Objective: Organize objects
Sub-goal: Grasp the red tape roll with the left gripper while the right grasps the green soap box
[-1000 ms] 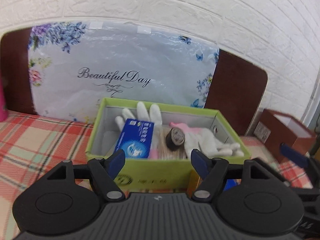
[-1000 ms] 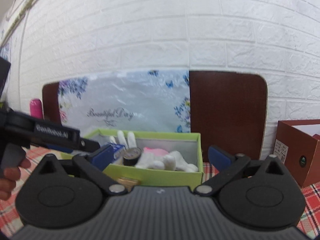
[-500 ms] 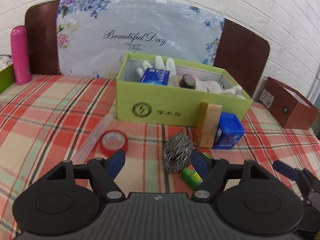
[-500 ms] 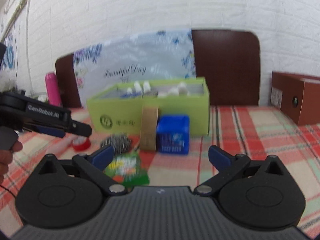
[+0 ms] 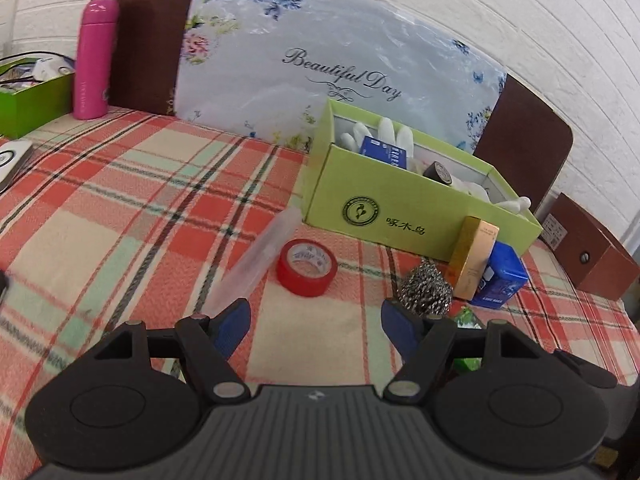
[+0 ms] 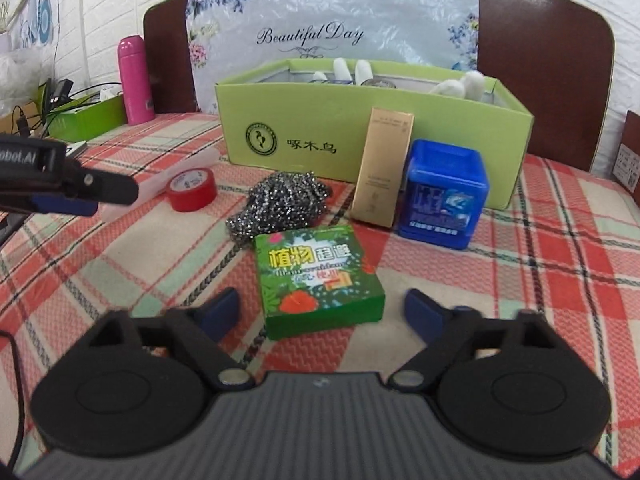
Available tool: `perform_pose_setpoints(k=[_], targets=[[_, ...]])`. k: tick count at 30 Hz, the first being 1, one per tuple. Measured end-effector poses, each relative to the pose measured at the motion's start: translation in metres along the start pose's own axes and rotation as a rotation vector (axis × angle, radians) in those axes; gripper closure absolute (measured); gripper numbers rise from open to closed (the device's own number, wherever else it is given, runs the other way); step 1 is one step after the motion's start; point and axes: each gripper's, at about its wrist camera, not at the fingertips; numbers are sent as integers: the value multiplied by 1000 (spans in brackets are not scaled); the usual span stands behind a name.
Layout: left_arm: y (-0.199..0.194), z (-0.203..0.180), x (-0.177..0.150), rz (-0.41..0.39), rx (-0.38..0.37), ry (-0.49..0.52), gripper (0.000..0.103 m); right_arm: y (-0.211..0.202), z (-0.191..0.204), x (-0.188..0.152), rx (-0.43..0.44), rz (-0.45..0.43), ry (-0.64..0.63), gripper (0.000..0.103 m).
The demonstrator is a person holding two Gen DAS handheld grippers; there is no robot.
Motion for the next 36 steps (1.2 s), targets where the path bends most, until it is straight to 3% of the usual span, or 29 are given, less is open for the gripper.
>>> perform_pose_setpoints(k=[4,10,13,15,16,20,25,28,30,36], targets=[[24,-8,1,51,-30,33,30,-14,2,-4,-20,-35,-6,40],[65,1,14,46,76,0,30,-39,-2,-20,9,-42,35,39],[79,-4,23,36,119,42,31,-46,-4,-23,12,-41,63,39],[86,-6,26,38,124,72,43,-50,-4,-26,19,-38,71,39],[86,-8,25,40,129,93,53,-52,-3,-28,22,-35,74,39],[66,-13,10,69,82,114,54,-62,-4,-33,32,-35,81,39],[19,-33,-32,144,-66,181,53,-68,-5,-42,8,3,53,39],[1,-48,-50,120,-26,284,44,-73,-5,-43,20,4,50,39],[-7,-50,-54,112,-37,309,43,-74,-5,-44,19,2,47,36],[2,-41,-51,138,-42,248,43,-69,-6,-43,12,7,41,34]])
Point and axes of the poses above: each gripper's, at about its wrist camera, not at the fingertips, and y roughly the way its jaws point, z to its left, x to its top, and after that the axes turned 6 degrees about -x, right-handed
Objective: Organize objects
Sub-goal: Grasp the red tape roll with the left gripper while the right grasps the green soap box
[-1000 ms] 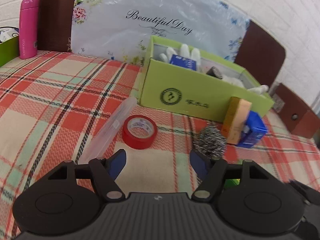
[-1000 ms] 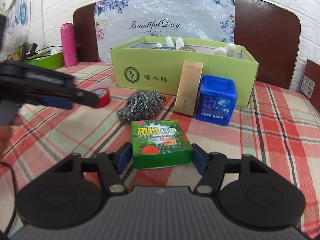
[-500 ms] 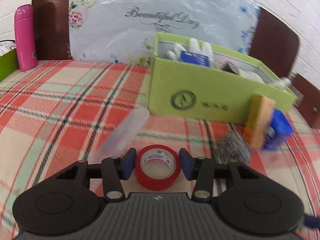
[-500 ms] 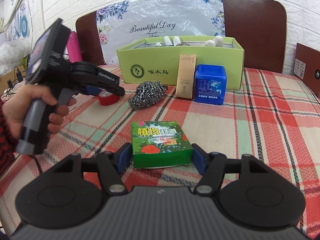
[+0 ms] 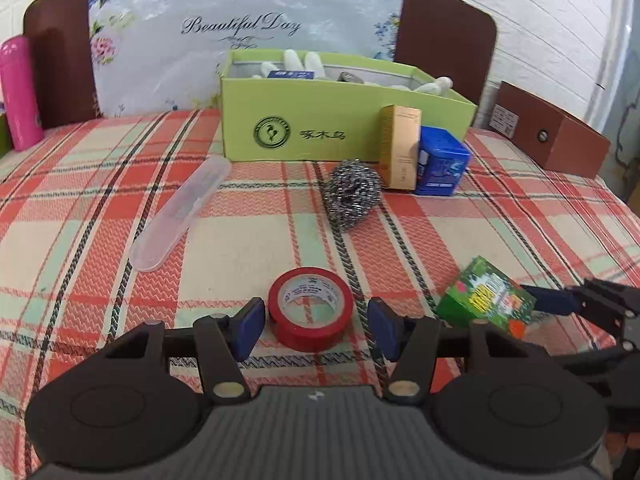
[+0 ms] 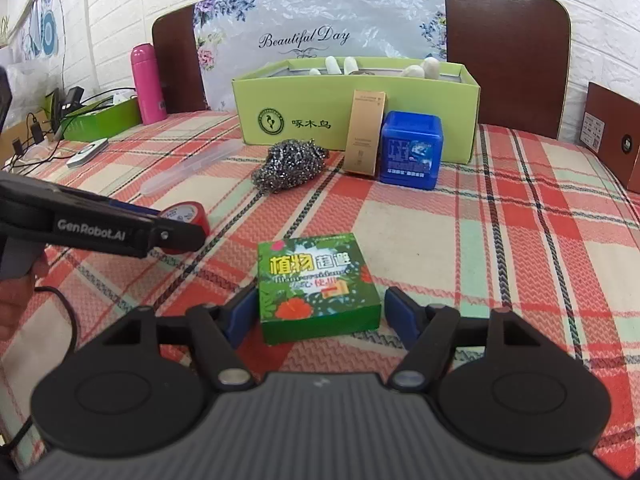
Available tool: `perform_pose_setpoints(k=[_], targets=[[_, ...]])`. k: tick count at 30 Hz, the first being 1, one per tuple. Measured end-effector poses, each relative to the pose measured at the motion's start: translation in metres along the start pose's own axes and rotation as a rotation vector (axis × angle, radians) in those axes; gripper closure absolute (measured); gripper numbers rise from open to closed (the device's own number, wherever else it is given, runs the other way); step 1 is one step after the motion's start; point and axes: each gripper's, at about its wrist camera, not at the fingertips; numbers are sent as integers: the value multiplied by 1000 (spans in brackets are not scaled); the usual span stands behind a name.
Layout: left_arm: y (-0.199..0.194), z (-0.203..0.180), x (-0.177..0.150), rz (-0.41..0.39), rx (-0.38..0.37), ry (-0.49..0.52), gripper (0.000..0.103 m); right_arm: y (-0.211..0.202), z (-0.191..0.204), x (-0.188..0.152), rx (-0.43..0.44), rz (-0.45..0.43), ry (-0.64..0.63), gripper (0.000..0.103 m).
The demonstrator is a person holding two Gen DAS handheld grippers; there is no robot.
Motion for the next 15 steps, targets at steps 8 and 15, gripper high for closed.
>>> perform_pose_setpoints(k=[8,15], targets=[[6,-4,2,-4,-2,21,45,3,0,1,16,2,3,34],[2,-1,3,-9,-12,-3,54,0,0,1,21,-18,18,41]])
Point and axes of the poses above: each gripper's, at about its wrist camera, not at the fingertips, and y roughly the way its jaws point, z to its left, x to its top, and after that the axes turned 6 degrees about -x, right-handed
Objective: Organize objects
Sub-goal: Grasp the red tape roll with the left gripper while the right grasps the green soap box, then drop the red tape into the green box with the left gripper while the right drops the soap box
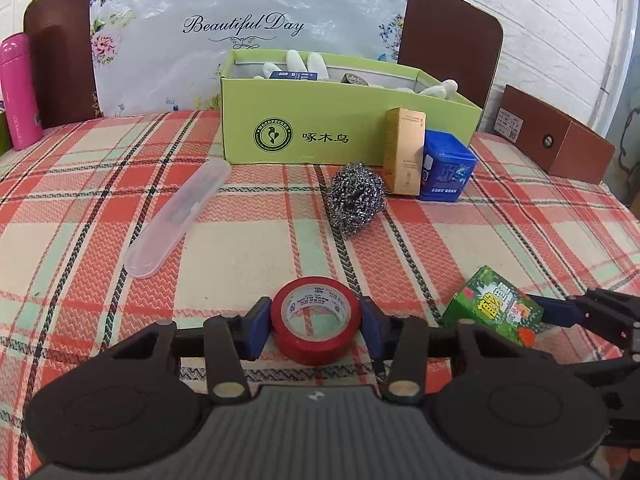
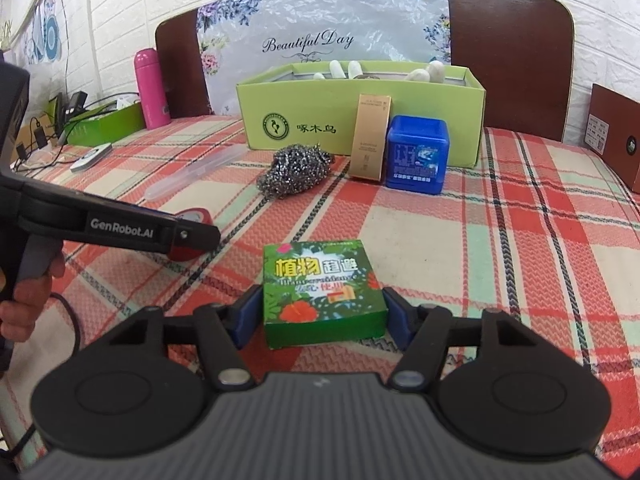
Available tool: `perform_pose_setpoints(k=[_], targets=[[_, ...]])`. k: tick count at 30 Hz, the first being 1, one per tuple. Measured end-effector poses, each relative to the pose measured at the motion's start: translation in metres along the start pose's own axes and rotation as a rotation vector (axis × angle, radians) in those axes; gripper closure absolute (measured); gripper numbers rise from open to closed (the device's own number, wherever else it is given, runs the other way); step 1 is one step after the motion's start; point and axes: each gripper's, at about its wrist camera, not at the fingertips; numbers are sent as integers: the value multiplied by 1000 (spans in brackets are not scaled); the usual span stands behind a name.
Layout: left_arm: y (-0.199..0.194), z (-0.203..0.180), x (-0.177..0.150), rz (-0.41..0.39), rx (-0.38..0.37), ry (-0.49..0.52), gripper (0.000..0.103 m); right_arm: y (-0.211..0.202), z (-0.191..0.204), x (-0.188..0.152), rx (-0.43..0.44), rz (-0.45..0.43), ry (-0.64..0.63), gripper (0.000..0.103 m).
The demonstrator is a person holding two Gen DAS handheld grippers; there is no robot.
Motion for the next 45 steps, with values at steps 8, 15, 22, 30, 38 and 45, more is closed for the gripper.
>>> perform_pose_setpoints(k=[8,15,22,30,38,45], targets=[[-18,-10,19,-58,-70,1,54,-19,-6,20,21,-87,24,41],[-26,-15,57,-130,-98,21,54,-25,-20,53,9,-179,32,41],[-13,-17,108,-188,-80,29,54,-11,-39,96,-47,-275,35,41],[30,-7,168,-234,-4,0,54,35,-65,148,-144,-347,37,41],[79,11,187,-241,76,-7,25,108,-72,176,-204,-339,36,21],[65,23,146,-227,91,-16,25,100,-68,122,-228,-400,58,0]])
Point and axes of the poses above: each gripper's, at about its wrist camera, not at the fingertips, and y roughly the way its jaws point, z to its left, x to its top, and after that the axes turned 6 degrees about -x, right-handed
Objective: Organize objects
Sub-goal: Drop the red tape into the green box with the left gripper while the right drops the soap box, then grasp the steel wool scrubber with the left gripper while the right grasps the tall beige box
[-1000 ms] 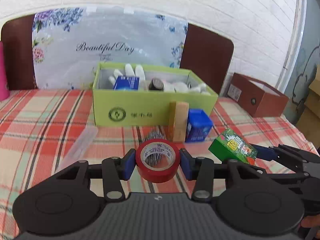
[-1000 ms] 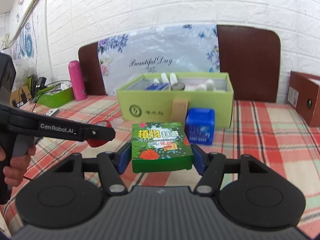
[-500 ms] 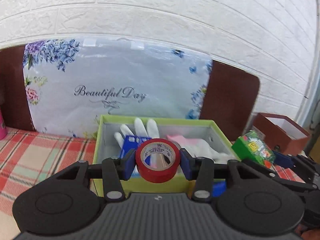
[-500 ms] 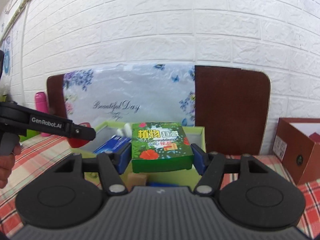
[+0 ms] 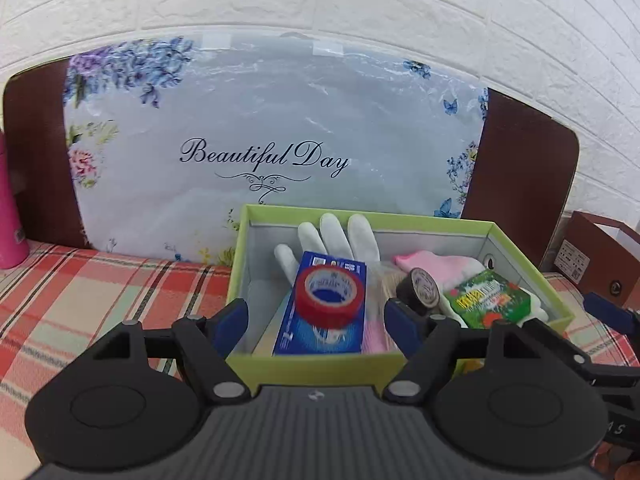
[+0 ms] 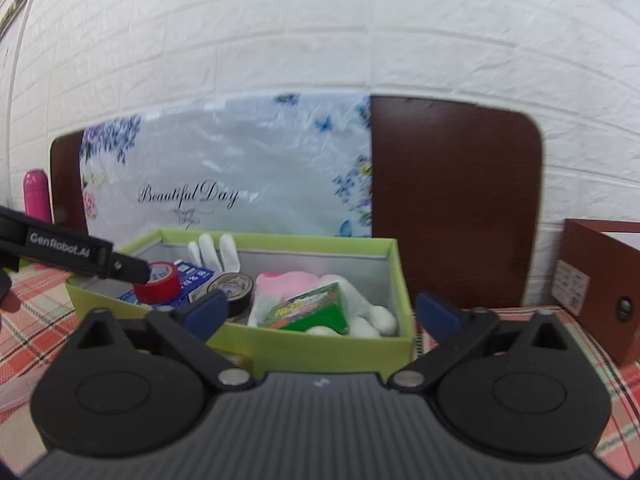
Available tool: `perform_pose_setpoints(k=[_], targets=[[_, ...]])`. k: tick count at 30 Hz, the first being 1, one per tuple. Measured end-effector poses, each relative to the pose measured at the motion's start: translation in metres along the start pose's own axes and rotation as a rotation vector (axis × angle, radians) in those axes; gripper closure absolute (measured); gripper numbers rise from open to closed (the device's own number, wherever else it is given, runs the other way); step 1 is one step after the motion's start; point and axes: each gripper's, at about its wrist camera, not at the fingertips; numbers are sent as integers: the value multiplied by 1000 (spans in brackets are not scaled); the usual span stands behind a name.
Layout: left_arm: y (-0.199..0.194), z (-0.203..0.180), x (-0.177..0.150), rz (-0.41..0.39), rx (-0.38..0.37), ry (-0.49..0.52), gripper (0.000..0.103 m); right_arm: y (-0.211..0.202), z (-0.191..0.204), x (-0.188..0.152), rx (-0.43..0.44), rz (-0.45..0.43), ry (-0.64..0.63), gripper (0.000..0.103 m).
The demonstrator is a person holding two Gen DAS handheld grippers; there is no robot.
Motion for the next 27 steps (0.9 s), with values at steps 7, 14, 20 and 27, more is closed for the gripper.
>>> perform_pose_setpoints(k=[7,14,20,27], targets=[[-43,-27,-9,46,39,44,25,-45,-3,4,24,66,50,0],[-83,-47,-43,53,74,84,25,-101,-9,-8,40,135,104,0],[-96,-54,-71,92,75,77,25,-131,-6,-35,47,215,101,0],[-94,-53,-86,131,89,74,25,-146,-4,-57,41,275,103,0]])
Point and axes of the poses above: each gripper's, at about its wrist camera, not at the fingertips, and y roughly the way its jaws point, z to its left, x to its top, and after that the axes turned 6 degrees about -x, right-handed
